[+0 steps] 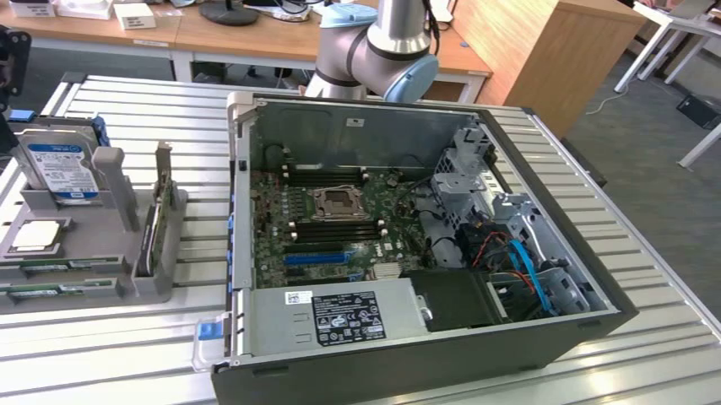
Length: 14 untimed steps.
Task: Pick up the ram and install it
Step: 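Pick up the ram and move it above insertion slot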
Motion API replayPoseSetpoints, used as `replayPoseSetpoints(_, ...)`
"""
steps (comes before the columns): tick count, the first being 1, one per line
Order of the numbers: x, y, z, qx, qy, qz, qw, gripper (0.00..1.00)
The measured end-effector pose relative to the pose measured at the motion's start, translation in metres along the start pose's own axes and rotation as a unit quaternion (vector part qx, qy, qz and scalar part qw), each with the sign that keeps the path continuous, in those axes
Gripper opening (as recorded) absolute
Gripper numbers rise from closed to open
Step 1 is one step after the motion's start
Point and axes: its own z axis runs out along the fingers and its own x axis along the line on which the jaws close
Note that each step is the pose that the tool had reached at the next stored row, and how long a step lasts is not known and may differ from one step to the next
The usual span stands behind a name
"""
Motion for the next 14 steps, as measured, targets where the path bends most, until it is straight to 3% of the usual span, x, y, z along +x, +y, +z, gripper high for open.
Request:
replayPoseSetpoints(5, 0.0000, 0.0000, 0.0005, 0.0006, 0.0018, -0.043, 0.9991, 0.11)
replayPoseSetpoints(10, 0.0000, 0.0000, 0.0010, 0.0012, 0.0036, -0.086, 0.9963, 0.11)
replayPoseSetpoints(14, 0.0000, -0.0001, 0.0011, 0.0013, 0.0041, -0.095, 0.9954, 0.11)
